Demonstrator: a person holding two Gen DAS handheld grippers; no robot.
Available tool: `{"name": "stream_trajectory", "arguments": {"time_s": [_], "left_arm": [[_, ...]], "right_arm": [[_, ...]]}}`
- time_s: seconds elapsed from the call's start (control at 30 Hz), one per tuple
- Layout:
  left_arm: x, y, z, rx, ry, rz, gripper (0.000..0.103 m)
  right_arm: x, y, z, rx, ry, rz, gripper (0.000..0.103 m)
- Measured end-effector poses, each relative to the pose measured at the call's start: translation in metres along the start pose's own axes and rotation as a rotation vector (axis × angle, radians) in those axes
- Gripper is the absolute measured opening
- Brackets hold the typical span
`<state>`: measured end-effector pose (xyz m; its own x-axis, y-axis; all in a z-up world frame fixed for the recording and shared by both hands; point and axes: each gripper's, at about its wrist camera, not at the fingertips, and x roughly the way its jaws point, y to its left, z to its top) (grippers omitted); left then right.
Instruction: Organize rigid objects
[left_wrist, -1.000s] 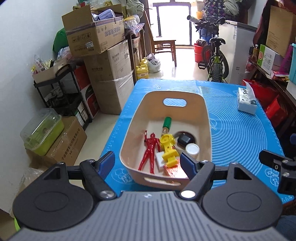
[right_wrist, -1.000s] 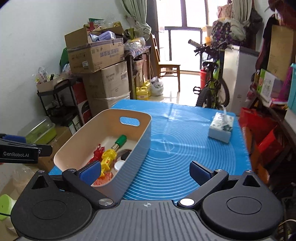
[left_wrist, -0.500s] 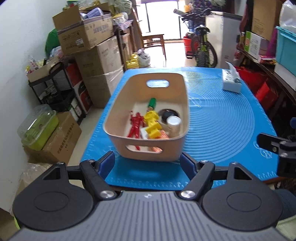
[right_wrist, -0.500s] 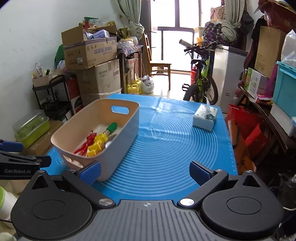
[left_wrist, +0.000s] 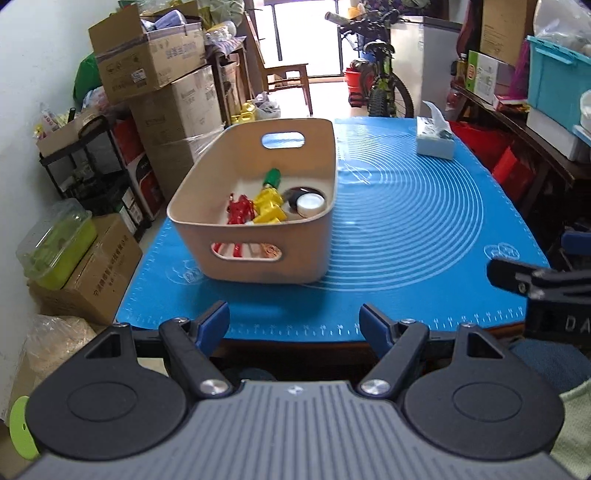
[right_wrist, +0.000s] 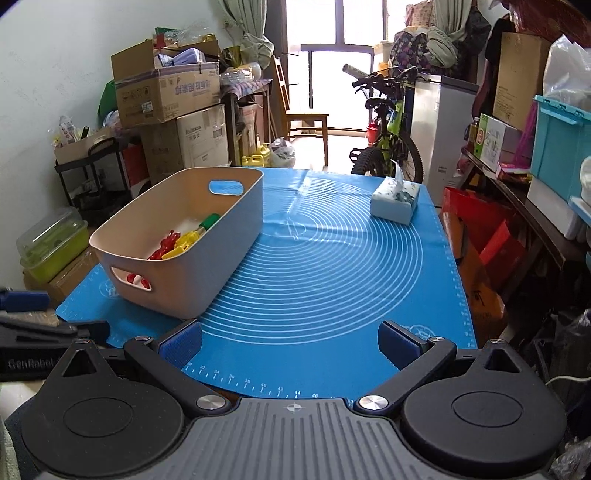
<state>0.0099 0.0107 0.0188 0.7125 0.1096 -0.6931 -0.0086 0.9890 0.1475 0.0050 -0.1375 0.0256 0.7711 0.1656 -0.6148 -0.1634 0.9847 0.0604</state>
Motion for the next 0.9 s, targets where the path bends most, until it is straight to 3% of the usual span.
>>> {"name": "stream_trajectory", "arguments": {"time_s": [0.13, 0.53, 0.9], "left_arm": [[0.001, -0.01, -0.01, 0.034, -0.02, 0.008, 0.078], [0.009, -0.003, -0.021, -0.056, 0.004, -0.05, 0.078], [0.016, 0.001, -0.021, -0.093, 0.051, -0.067, 0.078]], "right_arm": [[-0.001, -0.002, -0.008, 0.011, -0.021, -0.002, 0.1], [-0.005, 0.002, -0.029, 0.001, -0.076, -0.006, 0.1], [0.0, 0.009, -0.032, -0.041, -0.063, -0.026, 0.1]]}}
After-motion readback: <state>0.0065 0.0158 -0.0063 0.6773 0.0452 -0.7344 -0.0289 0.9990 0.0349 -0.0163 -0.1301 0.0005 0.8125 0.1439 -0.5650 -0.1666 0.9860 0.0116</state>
